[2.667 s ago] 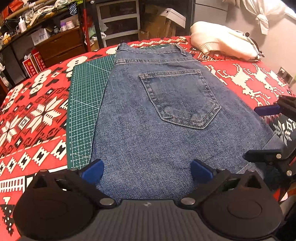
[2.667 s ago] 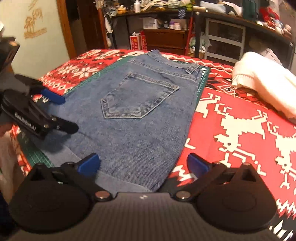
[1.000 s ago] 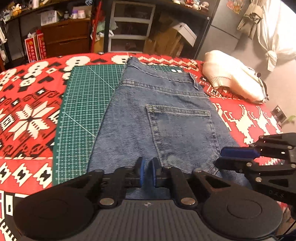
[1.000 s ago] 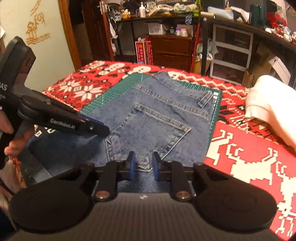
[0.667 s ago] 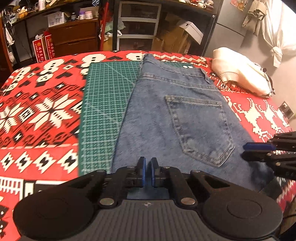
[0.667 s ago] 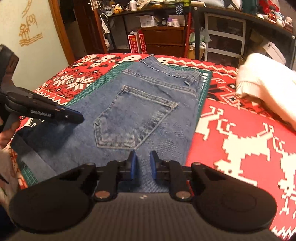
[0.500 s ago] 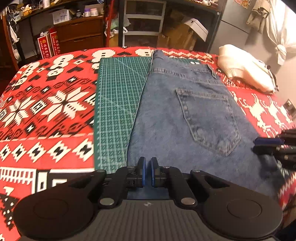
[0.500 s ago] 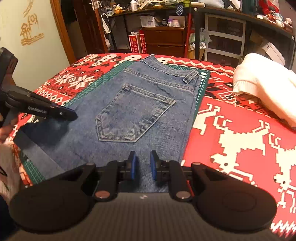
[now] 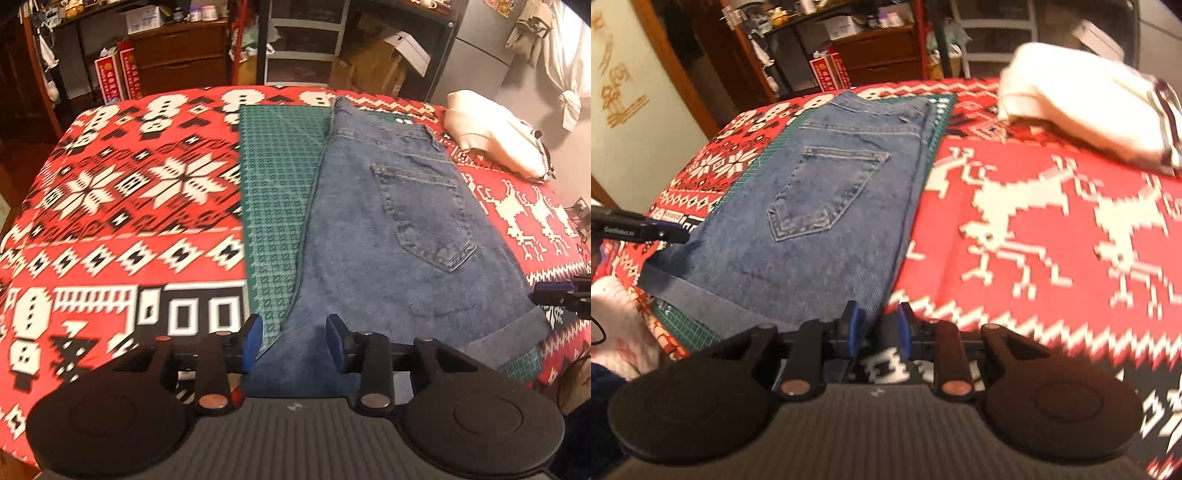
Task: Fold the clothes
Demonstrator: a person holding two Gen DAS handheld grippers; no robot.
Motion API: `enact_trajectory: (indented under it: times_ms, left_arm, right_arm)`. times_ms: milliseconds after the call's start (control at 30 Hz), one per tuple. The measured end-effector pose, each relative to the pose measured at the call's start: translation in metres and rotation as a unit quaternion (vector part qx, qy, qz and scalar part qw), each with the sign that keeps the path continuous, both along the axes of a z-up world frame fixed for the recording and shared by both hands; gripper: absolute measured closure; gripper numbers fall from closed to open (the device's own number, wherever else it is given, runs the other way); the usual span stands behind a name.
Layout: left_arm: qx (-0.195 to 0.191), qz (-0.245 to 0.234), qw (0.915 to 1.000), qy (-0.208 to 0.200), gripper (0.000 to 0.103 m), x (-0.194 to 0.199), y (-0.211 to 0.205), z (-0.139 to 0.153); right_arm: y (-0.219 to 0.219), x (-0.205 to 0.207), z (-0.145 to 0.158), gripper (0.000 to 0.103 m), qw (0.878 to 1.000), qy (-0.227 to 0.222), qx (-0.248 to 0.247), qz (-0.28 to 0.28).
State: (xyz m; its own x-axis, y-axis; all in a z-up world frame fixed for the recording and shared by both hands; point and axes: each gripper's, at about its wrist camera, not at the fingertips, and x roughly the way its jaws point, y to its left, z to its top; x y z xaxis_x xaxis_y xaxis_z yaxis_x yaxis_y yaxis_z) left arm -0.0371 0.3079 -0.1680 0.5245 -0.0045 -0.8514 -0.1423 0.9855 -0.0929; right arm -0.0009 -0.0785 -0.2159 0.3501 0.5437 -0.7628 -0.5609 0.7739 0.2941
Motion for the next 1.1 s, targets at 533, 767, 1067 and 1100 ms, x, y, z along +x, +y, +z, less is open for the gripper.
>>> enact_trajectory:
  times_ms: [533,767,1067,1100]
  left_arm:
    - [-0.065,0.045,0.9954,0.054,0.055,-0.035,0.034,-0.008]
    - [-0.117,0.063,0.9892,0.061,0.060,-0.028,0.037,-0.022]
    - [-0.132,0.033,0.9895,0.048,0.075,-0.020,0.024,-0.012]
    - [-0.126,0.036,0.9897,0.057,0.073,-0.019,0.025,-0.015]
  right_arm:
    - [0.000,0.015,-0.013,0.075,0.992,0.105,0.060,-0.027]
    - [0.008,0.013,-0.013,0.075,0.994,0.095,0.050,-0.020]
    - [0.011,0.012,-0.008,0.079,0.993,0.099,0.069,-0.013]
    - [0.012,0.013,-0.009,0.079,0.993,0.101,0.066,-0.012]
